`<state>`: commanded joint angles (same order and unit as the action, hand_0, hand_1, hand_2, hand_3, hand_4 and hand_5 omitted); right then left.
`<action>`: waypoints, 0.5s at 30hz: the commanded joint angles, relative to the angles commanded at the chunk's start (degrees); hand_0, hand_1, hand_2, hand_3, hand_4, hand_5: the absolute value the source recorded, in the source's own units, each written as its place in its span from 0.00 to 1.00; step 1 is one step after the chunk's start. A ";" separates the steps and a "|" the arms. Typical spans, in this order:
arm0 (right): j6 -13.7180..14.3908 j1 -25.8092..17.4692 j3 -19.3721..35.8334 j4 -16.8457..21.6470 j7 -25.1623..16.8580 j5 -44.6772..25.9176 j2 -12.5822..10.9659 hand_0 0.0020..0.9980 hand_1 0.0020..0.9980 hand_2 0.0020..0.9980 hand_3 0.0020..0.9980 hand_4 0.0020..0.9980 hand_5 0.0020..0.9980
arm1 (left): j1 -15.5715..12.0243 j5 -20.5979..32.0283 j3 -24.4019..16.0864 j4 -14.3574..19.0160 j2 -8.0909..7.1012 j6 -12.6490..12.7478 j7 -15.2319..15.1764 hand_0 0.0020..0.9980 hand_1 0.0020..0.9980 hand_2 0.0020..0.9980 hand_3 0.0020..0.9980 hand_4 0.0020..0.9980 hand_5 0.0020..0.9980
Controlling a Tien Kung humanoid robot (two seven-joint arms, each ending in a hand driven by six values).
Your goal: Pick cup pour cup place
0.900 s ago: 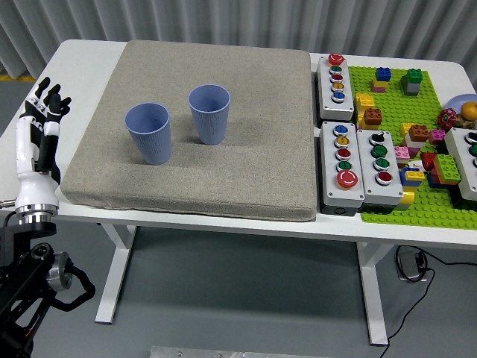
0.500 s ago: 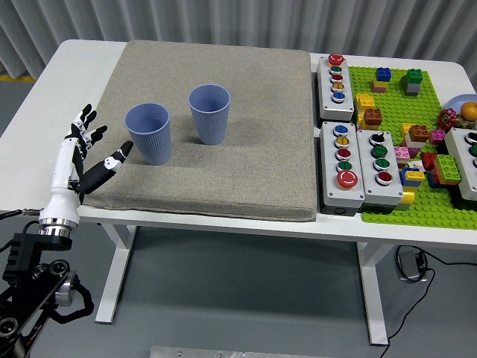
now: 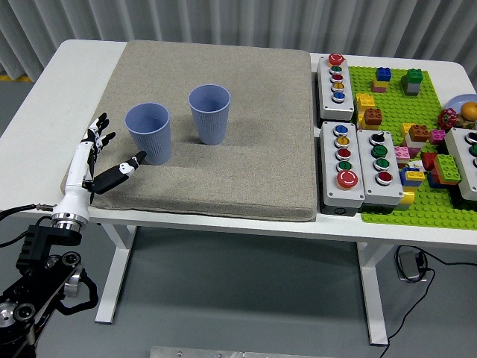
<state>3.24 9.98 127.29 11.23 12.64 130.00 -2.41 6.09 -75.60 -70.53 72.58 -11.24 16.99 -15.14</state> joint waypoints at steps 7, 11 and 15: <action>0.13 0.05 -0.13 -0.02 -0.03 0.00 -0.02 0.69 0.65 0.58 0.58 0.00 0.17 | 1.82 -0.03 0.53 -2.77 0.32 -0.66 0.01 0.92 0.90 1.00 1.00 0.88 0.23; 0.15 0.05 -0.20 -0.03 -0.01 0.00 -0.01 0.69 0.65 0.58 0.58 0.00 0.17 | 3.21 0.42 0.89 -4.95 1.35 -0.69 -0.27 0.92 0.90 1.00 1.00 0.88 0.24; 0.15 0.07 -0.17 -0.02 0.02 0.00 0.01 0.69 0.65 0.58 0.58 0.00 0.17 | 4.59 0.43 1.46 -6.32 1.94 -0.89 -0.33 0.92 0.90 1.00 1.00 0.88 0.24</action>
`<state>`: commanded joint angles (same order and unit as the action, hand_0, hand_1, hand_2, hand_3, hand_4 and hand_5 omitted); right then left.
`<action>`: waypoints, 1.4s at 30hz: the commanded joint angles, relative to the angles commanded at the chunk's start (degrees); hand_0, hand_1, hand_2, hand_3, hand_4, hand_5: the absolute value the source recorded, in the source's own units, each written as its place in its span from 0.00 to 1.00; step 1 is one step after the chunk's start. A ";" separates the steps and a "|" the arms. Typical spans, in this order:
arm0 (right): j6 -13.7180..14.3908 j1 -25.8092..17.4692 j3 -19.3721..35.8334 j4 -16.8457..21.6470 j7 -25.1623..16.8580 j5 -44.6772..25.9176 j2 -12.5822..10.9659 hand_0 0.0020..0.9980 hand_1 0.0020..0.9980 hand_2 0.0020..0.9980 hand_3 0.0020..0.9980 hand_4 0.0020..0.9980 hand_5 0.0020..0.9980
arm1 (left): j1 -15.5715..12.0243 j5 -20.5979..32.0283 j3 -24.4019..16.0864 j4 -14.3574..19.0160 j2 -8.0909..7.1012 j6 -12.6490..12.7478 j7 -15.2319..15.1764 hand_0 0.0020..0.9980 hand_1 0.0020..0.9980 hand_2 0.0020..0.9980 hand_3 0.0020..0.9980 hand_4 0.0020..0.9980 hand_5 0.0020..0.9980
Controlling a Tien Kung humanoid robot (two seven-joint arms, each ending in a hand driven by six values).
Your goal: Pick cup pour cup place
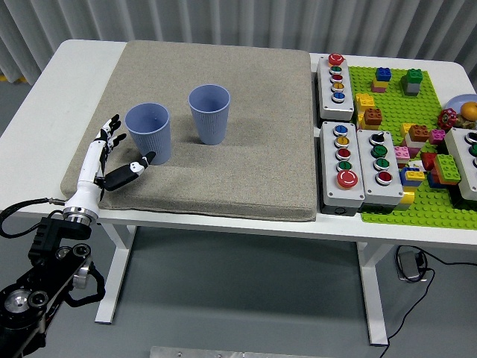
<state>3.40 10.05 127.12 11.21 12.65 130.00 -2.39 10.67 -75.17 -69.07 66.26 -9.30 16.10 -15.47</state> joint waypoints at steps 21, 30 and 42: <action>0.00 0.07 -0.17 -0.01 0.01 0.00 -0.01 0.69 0.65 0.58 0.58 0.00 0.17 | 3.56 -0.42 -0.32 -4.11 2.15 -1.30 -0.01 0.92 0.90 1.00 1.00 0.89 0.26; -0.06 -0.13 -0.07 0.02 0.07 0.00 0.04 0.69 0.65 0.58 0.58 0.00 0.17 | 4.80 -0.56 0.17 -5.37 2.12 -1.55 0.02 0.92 0.90 1.00 1.00 0.90 0.28; -0.08 0.25 -0.32 -0.02 0.02 0.00 -0.08 0.69 0.65 0.58 0.58 0.00 0.17 | 8.31 -0.92 1.65 -7.41 1.81 -1.89 0.32 0.92 0.91 1.00 1.00 0.90 0.28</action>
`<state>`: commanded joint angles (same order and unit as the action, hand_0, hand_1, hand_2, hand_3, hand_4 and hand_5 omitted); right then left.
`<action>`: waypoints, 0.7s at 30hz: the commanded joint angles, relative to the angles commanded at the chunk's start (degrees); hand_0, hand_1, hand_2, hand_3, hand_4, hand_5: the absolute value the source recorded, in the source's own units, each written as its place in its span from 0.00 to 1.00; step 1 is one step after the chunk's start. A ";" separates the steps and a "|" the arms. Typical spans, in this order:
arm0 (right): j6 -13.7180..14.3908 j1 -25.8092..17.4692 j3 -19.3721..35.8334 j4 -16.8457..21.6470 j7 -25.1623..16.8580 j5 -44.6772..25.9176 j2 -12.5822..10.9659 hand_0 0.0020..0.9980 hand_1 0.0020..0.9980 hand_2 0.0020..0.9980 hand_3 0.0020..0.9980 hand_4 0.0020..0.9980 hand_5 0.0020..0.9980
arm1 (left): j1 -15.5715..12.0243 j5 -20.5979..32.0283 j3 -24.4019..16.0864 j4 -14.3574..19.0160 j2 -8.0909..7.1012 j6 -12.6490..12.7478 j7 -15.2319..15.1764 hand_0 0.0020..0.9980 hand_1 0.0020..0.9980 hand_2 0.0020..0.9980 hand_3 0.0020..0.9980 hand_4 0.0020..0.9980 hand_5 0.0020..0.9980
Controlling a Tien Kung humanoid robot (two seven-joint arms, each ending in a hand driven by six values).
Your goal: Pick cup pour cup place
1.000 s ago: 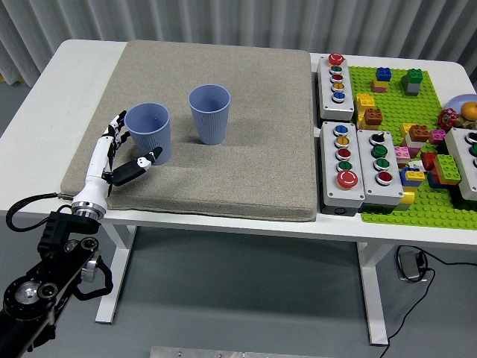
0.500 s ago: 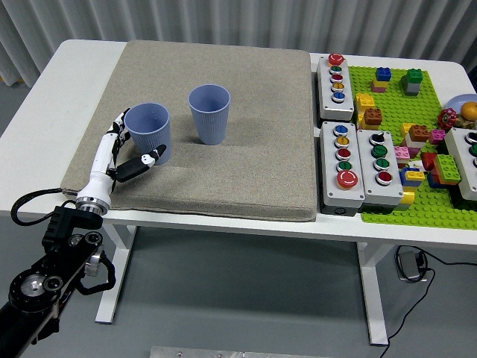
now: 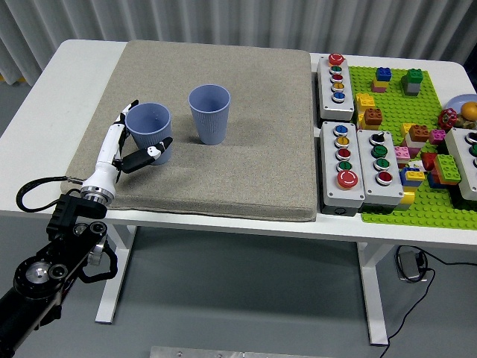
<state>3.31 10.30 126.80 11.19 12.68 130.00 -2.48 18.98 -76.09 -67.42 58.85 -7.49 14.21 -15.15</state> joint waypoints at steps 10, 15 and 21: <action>-0.04 0.19 0.02 -0.03 -0.04 0.00 -0.04 0.69 0.65 0.58 0.58 0.00 0.17 | 1.01 -0.09 0.26 -1.22 0.39 -0.20 0.22 0.92 0.91 1.00 1.00 0.90 0.29; 0.03 0.32 -0.03 -0.03 -0.02 0.00 -0.04 0.69 0.65 0.58 0.58 0.00 0.17 | 1.35 0.13 0.58 -1.92 0.51 -0.32 0.38 0.92 0.91 1.00 1.00 0.90 0.31; 0.04 0.36 -0.05 -0.03 0.00 0.00 -0.03 0.69 0.65 0.58 0.58 0.00 0.17 | 1.59 0.37 0.70 -2.41 0.54 -0.17 0.31 0.91 0.90 1.00 1.00 0.91 0.31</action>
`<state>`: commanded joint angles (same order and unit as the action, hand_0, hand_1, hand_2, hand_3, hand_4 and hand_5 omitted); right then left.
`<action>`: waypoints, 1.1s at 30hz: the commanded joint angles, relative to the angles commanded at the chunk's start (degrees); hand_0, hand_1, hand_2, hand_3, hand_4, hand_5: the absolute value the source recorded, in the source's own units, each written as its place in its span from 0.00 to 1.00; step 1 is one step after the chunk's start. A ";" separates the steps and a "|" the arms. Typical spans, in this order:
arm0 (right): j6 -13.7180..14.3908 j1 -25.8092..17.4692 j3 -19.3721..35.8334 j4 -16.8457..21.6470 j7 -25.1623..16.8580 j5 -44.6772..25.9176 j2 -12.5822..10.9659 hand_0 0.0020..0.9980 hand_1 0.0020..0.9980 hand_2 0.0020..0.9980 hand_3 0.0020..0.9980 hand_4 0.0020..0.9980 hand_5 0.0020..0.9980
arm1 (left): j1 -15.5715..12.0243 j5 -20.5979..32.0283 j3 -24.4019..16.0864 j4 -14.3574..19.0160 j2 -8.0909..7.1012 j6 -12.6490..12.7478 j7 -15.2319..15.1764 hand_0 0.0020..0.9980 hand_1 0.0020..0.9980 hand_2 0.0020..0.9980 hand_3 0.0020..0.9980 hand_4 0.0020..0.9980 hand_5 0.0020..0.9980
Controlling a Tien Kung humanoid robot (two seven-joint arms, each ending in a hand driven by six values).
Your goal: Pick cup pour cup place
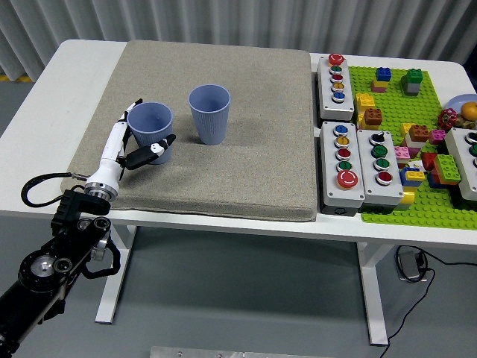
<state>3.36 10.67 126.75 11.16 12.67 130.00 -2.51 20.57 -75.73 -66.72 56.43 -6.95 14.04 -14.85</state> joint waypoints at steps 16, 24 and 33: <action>-0.04 0.05 0.22 0.00 -0.01 0.00 0.00 0.69 0.65 0.58 0.58 0.00 0.16 | 0.19 0.32 0.38 -0.57 0.15 0.54 -0.13 0.77 0.74 0.84 0.89 0.93 0.35; -0.04 0.07 0.21 0.00 -0.01 0.00 0.00 0.69 0.65 0.58 0.58 0.00 0.17 | 0.25 0.73 0.82 -1.42 0.34 0.73 -0.13 0.67 0.66 0.72 0.73 0.93 0.35; -0.06 0.03 0.45 0.00 -0.04 0.00 0.01 0.69 0.65 0.58 0.58 0.00 0.17 | 0.19 1.36 1.03 -1.71 0.50 1.91 -0.82 0.58 0.57 0.60 0.60 0.90 0.32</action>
<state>3.30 10.69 127.20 11.17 12.64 130.00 -2.50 20.77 -74.37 -65.68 54.72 -6.44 15.94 -15.67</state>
